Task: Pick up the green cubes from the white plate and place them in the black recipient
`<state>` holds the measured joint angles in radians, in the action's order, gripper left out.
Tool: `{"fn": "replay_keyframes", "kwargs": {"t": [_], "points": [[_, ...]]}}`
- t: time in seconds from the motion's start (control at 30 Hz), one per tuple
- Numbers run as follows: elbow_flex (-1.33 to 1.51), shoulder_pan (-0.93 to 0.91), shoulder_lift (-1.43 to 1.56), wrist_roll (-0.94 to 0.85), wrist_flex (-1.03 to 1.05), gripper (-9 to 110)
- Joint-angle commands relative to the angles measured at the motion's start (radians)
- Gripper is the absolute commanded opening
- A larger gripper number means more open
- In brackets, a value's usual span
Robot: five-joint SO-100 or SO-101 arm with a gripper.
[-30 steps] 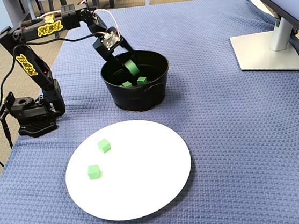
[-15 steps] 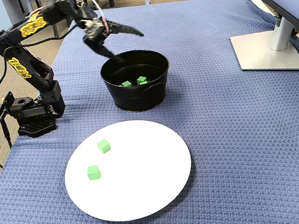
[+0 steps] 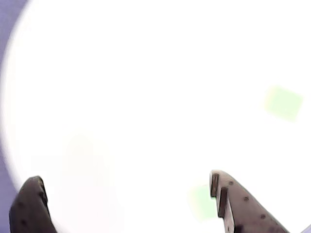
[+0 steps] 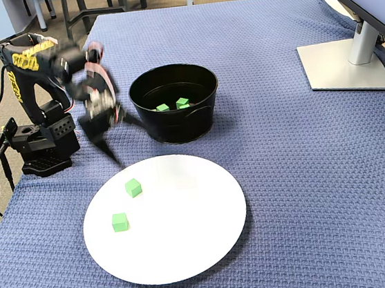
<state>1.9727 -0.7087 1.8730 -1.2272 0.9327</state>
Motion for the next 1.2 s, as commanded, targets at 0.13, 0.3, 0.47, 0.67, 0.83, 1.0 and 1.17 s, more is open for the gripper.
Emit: {"fn": "replay_keyframes", "kwargs": {"t": [0.13,0.3,0.47,0.67,0.83,1.0,1.17], "points": [[0.127,-0.144,-0.087,-0.175,-0.222,37],[0.137,-0.156,-0.150,-0.183,-0.256,37],[0.144,-0.152,-0.189,-0.241,-0.264,35],[0.123,-0.098,-0.160,-0.155,-0.219,33],[0.193,-0.044,-0.092,-0.129,-0.206,34],[0.229,-0.017,-0.058,-0.127,-0.201,32],[0.259,0.002,-0.034,-0.118,-0.199,31]]}}
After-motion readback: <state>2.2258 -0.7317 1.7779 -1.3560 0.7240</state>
